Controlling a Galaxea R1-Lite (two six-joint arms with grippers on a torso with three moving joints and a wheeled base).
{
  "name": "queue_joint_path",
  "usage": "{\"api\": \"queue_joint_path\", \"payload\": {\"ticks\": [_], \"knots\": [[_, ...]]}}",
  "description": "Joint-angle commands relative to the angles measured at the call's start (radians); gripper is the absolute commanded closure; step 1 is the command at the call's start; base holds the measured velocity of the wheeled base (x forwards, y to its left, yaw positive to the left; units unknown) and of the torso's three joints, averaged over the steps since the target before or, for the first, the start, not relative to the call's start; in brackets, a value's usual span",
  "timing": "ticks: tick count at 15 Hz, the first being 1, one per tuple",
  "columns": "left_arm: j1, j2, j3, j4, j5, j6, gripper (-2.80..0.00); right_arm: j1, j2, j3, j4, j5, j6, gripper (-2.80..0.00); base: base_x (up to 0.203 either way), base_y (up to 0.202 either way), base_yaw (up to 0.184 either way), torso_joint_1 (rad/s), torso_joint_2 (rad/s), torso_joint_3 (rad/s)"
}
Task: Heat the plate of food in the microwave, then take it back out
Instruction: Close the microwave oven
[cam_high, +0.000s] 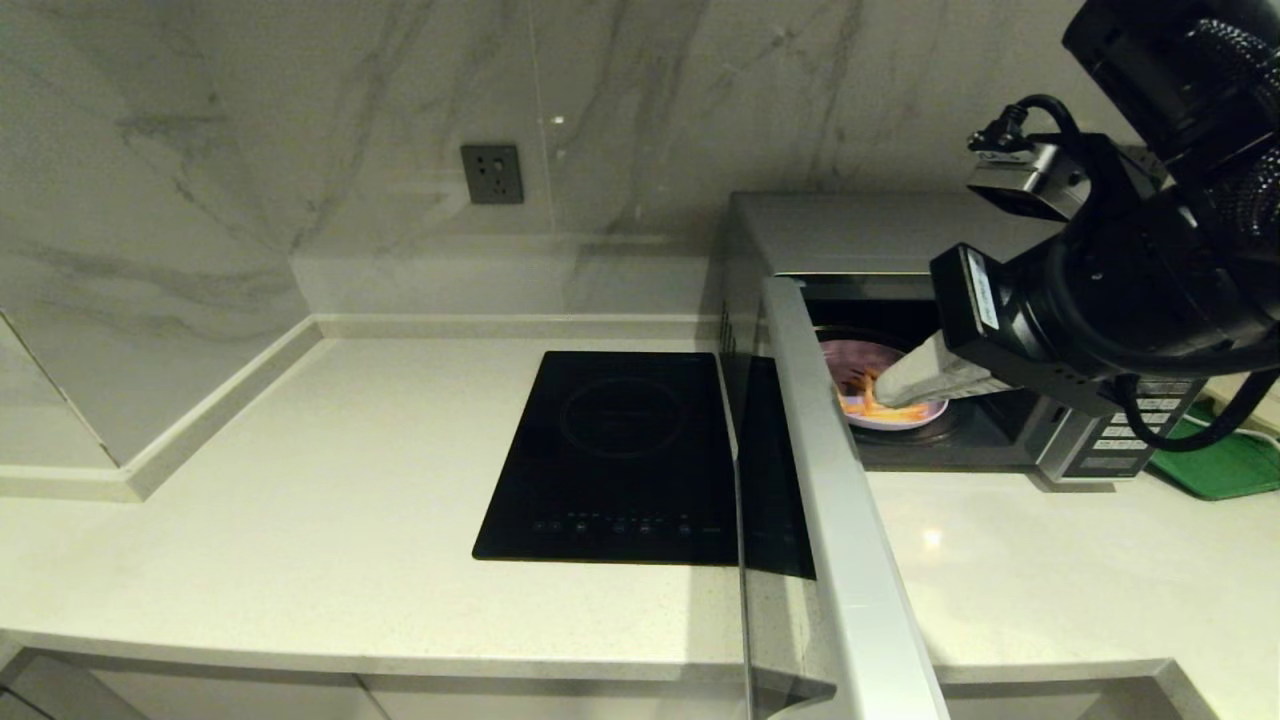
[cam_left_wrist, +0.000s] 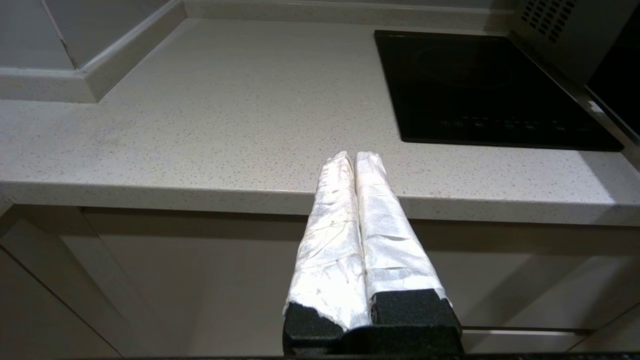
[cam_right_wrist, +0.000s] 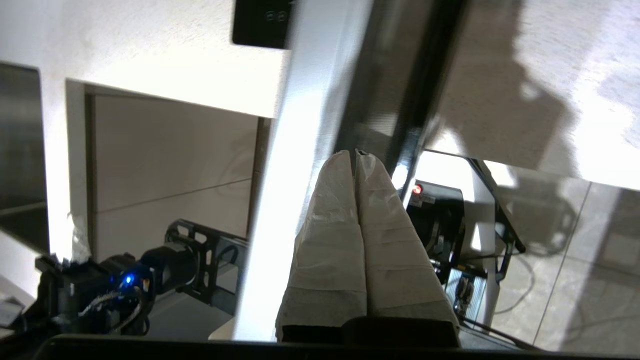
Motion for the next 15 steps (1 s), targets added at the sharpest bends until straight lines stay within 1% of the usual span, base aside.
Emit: {"api": "queue_joint_path", "payload": {"ticks": [1, 6, 8, 15], "knots": [[0.0, 0.0, 0.0, -0.001, 0.0, -0.001, 0.0, 0.045, 0.016, -0.013, 0.002, -0.019, 0.001, 0.0, 0.0, 0.0, 0.0, 0.0, 0.0, 0.0], [0.0, 0.0, 0.0, -0.001, 0.0, -0.001, 0.0, 0.137, 0.035, -0.013, -0.042, -0.04, 0.001, 0.0, 0.0, 0.0, 0.0, 0.0, 0.0, 0.0], [0.0, 0.0, 0.0, -0.001, 0.0, -0.001, 0.0, 0.171, 0.053, -0.013, -0.045, -0.083, 0.001, 0.0, 0.0, 0.0, 0.0, 0.0, 0.0, 0.0], [0.0, 0.0, 0.0, -0.001, 0.0, -0.001, 0.0, 0.205, 0.086, -0.013, -0.044, -0.087, 0.003, 0.0, 0.0, 0.0, 0.0, 0.0, 0.0, 0.0]]}}
